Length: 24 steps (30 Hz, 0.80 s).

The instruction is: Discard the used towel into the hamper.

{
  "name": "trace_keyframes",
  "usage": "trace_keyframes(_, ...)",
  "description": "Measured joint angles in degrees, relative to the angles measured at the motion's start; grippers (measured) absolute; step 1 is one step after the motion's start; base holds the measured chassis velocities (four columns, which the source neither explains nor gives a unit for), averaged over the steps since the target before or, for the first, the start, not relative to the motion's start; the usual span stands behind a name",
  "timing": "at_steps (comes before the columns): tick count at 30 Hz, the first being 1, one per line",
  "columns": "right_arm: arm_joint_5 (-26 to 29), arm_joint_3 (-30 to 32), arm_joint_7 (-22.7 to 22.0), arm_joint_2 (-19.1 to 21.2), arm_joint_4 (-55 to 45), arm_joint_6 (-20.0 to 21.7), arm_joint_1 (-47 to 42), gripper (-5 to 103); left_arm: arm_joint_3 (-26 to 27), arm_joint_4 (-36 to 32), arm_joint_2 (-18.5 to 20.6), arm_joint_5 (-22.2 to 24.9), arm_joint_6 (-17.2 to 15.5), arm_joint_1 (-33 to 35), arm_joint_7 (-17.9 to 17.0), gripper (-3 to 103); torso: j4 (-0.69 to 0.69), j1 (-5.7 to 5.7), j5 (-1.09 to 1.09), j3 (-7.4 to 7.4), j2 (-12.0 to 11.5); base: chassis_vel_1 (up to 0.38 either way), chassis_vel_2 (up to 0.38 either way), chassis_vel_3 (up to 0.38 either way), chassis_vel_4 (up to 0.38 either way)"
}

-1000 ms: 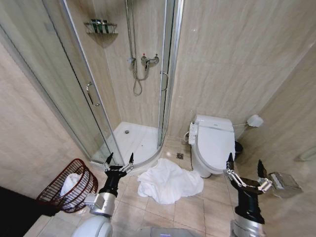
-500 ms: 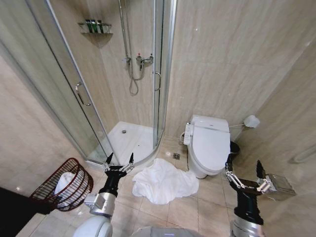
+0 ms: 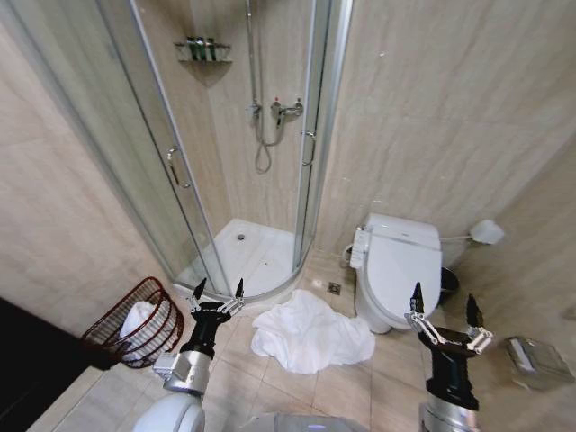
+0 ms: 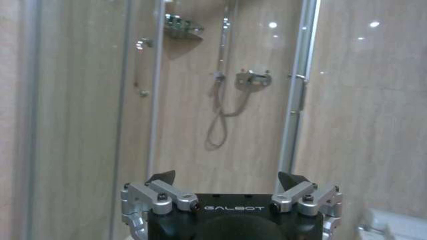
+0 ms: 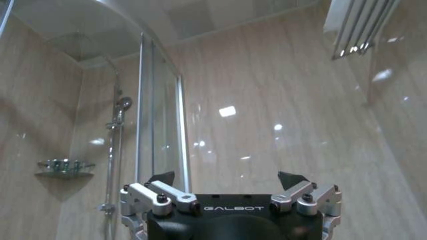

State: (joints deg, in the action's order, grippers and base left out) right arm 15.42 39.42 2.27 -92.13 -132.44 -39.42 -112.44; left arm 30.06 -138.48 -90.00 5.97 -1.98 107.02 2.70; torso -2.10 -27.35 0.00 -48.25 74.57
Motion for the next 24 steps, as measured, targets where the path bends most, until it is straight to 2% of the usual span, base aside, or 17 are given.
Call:
trace_keyframes(6,1.18,1.23,-0.98,0.00,1.42,1.21,0.57,100,0.00,0.00,0.01,0.00,0.00,0.00,0.00,100,-0.01,0.00,-0.01,0.00,0.00,0.084,0.088,0.048,0.076)
trace_keyframes(13,6.03,2.29,-4.04,2.47,9.38,5.09,1.90,100,0.00,0.00,0.01,0.00,0.00,0.00,0.00,100,0.00,0.00,0.01,0.00,0.00,0.010,0.005,0.002,0.001)
trace_keyframes(18,5.84,1.81,-4.19,2.47,11.09,5.53,2.35,100,0.00,0.00,0.00,0.00,0.00,0.00,0.00,100,0.00,0.30,0.01,0.27,-0.60,0.000,0.000,0.000,0.000)
trace_keyframes(24,3.98,1.28,-4.27,1.80,11.72,5.87,3.09,100,0.00,0.00,0.01,0.00,0.00,0.00,0.00,100,0.00,1.21,-0.01,1.32,-2.57,0.000,0.000,0.000,0.000)
